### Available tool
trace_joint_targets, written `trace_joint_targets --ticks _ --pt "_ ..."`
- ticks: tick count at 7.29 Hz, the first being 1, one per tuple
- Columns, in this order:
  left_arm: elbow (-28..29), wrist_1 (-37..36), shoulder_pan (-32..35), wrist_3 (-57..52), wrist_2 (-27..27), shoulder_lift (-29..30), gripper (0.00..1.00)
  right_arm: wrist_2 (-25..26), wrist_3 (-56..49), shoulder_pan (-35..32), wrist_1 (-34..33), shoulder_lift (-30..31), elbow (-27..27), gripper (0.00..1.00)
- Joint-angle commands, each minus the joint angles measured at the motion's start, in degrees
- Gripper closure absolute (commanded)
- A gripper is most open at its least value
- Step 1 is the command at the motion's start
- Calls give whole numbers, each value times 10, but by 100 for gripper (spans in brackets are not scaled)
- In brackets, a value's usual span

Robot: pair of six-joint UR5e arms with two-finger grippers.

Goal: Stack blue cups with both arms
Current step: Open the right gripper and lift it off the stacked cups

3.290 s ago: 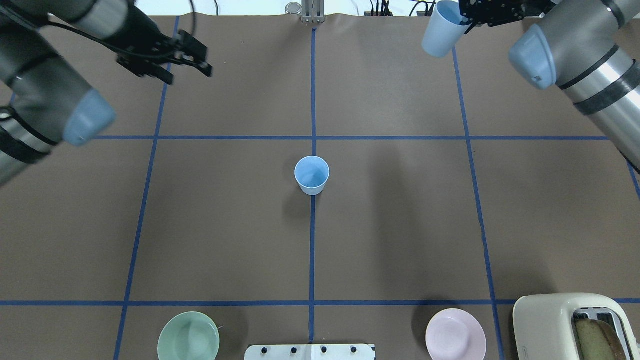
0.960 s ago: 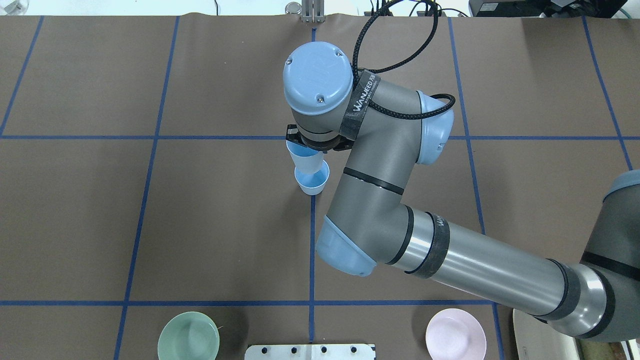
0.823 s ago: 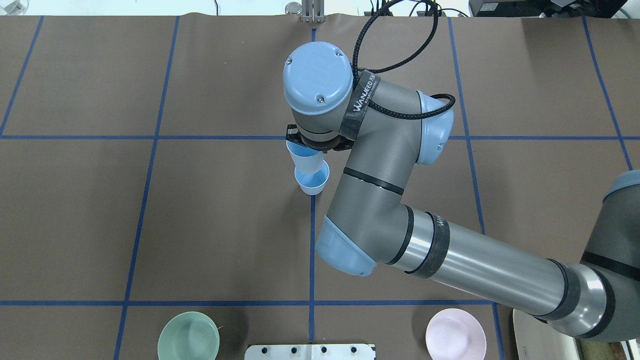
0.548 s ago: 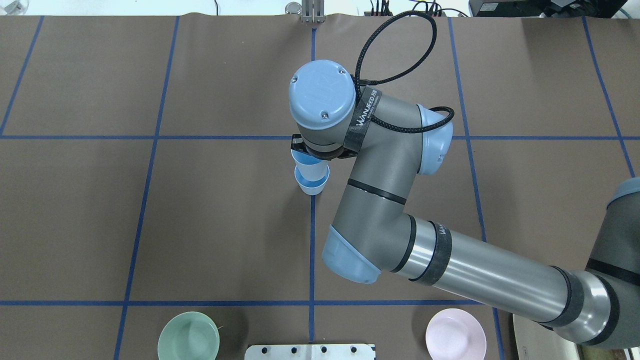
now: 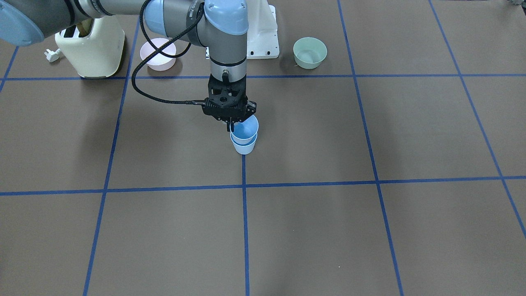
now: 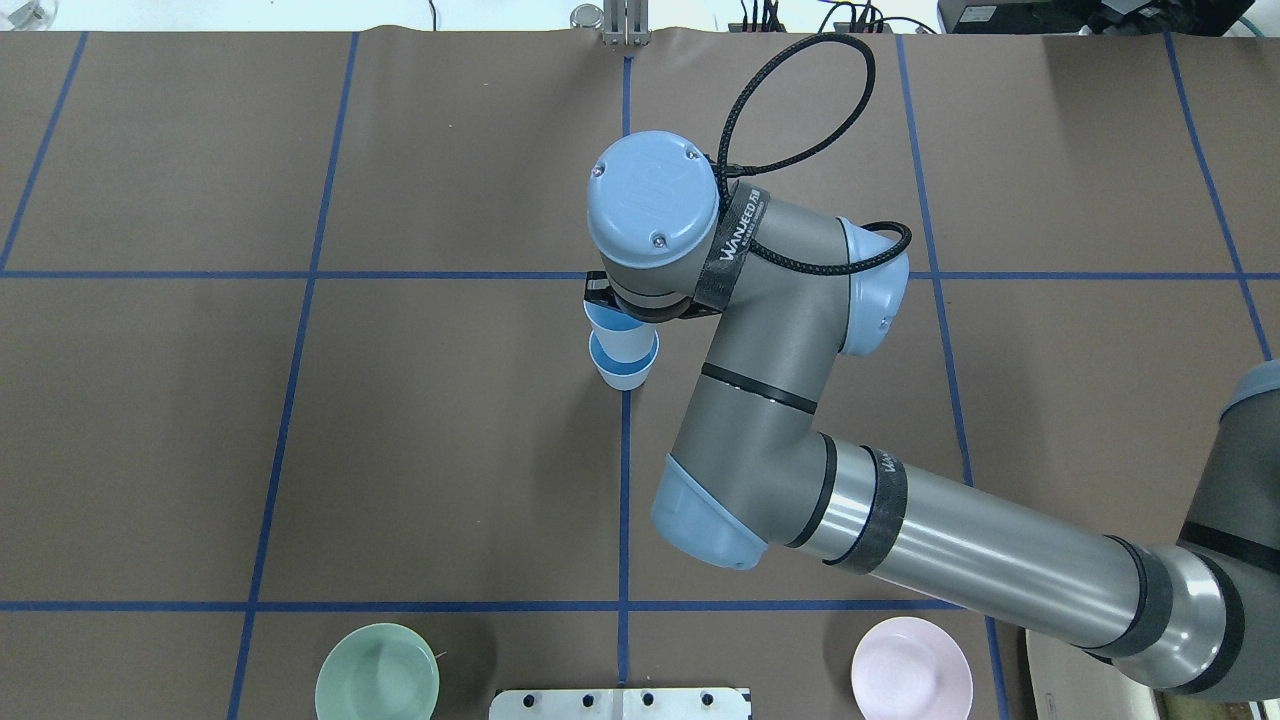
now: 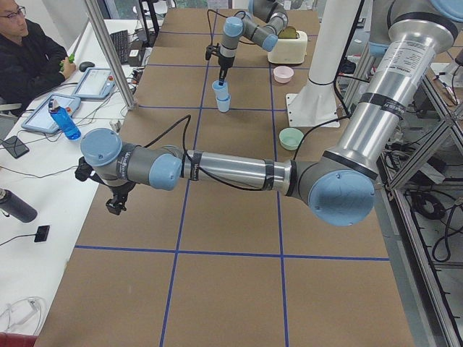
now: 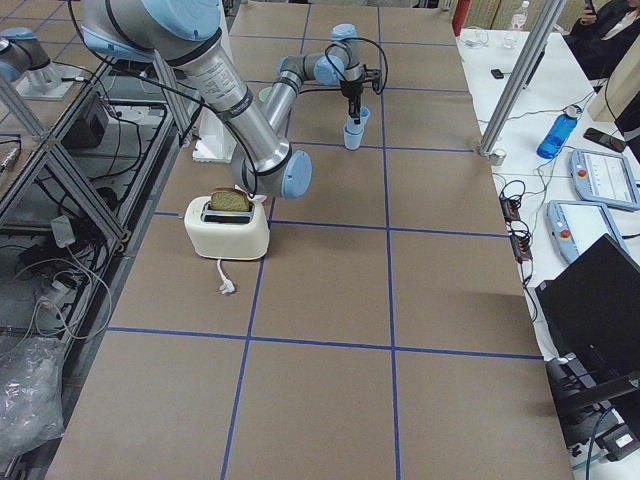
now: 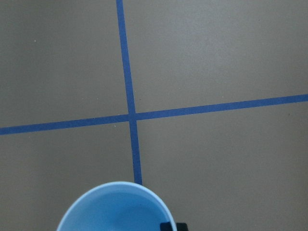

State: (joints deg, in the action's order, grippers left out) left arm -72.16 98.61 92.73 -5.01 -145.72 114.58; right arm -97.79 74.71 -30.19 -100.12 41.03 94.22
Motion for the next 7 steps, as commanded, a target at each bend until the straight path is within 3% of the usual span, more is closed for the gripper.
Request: trace_joint_targets --ticks 1,3,5,7 --pt "0 0 0 0 0 0 3 15 -31 0 13 2 1 1" --pt "0 1 -1 0 0 -1 3 8 -62 -17 12 3 15 0" --pt "2 11 -1 -3 0 -5 3 -123 -177 -144 9 51 53 0" --pt "2 34 -1 -8 -1 -23 3 -191 -389 -271 30 142 50 0"
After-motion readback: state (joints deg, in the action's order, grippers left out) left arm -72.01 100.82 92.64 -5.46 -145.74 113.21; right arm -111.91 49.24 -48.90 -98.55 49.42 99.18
